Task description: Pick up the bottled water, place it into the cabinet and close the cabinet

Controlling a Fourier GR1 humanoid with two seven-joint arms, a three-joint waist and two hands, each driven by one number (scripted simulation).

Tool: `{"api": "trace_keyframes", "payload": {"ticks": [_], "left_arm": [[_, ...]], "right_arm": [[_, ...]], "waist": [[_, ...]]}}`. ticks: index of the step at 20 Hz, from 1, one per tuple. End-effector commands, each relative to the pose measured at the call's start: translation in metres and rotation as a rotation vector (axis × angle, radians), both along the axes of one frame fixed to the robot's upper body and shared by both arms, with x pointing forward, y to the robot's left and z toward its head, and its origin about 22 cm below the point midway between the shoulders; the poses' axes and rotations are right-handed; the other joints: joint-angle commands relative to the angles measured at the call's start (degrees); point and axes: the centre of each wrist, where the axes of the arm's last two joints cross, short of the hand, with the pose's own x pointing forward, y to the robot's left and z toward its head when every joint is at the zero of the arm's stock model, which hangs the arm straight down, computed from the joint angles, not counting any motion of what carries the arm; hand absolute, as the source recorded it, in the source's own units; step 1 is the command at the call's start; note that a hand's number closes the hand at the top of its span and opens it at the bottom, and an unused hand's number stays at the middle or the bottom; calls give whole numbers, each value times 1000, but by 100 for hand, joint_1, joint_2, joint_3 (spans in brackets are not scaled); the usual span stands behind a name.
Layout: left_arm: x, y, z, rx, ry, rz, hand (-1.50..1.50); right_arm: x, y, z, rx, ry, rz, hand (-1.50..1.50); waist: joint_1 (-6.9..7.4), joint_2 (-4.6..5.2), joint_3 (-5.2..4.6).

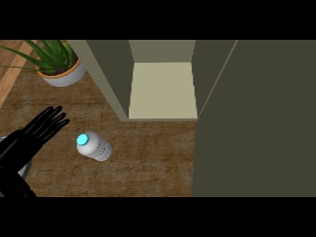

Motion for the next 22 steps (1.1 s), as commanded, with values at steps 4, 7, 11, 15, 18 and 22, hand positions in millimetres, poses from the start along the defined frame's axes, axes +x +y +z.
{"api": "trace_keyframes", "payload": {"ticks": [4, 7, 11, 15, 18, 22], "left_arm": [[28, -4, -28, 31, 27, 1, -150], [23, 8, -50, 32, 81, 5, -150], [33, -16, -76, 13, 142, 26, -150], [41, -19, -84, 27, 157, 31, -150], [46, -12, -88, 8, 200, 27, -150], [28, -25, -114, -9, 227, 15, -150]], "right_arm": [[-5, 12, 4, 11, -10, 6, -150], [-2, 2, 12, -2, -7, 29, -150], [1, 9, 8, -9, -8, 17, -150], [-10, 4, -8, 8, -18, 21, -150], [-9, -6, 8, 7, -7, 20, -150], [-21, -4, -3, 7, 3, 34, -150]], "waist": [[-14, 5, -2], [-15, 14, -4], [-47, 26, -7], [-63, 14, -4], [-52, 21, -5], [-97, 25, -9]]}}
